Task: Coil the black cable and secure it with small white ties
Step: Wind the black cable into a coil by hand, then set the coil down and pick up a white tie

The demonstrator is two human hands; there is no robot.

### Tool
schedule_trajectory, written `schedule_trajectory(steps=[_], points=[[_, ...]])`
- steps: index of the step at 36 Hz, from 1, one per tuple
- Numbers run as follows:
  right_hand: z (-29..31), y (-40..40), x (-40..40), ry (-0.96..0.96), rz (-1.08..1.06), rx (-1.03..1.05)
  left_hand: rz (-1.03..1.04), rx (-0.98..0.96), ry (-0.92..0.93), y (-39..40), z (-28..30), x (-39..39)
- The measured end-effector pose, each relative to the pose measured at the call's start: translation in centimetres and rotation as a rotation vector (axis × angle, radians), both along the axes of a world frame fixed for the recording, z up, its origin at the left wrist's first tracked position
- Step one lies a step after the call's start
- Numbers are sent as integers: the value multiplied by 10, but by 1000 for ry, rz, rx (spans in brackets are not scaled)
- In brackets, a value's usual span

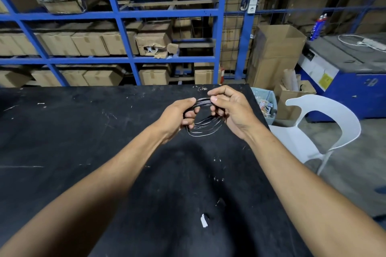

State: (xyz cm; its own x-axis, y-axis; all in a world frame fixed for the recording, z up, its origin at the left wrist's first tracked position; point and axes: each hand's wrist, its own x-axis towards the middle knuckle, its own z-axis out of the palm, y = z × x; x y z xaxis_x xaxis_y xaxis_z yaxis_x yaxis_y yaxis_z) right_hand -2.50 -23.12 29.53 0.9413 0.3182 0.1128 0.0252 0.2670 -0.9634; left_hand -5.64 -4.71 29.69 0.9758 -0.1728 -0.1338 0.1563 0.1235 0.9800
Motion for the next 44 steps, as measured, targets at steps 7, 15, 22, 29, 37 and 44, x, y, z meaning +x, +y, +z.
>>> schedule_trajectory(steps=[7,15,22,29,37,44], points=[[-9,-10,-2,8,109,-49,-153,83,-51,13,-8,-3],[-15,-9,-3,-23,114,-138,-174,209,-8,14,-10,-2],[-36,-6,-10,-5,61,-118,-32,267,-1,-1,-26,-5],[-91,-9,-33,121,19,-120,56,466,-36,-2,-70,-23],[-220,-32,-83,307,-213,-710,103,516,53,15,-130,-42],[-290,-22,-137,161,-51,-1235,104,430,53,27,-158,-61]])
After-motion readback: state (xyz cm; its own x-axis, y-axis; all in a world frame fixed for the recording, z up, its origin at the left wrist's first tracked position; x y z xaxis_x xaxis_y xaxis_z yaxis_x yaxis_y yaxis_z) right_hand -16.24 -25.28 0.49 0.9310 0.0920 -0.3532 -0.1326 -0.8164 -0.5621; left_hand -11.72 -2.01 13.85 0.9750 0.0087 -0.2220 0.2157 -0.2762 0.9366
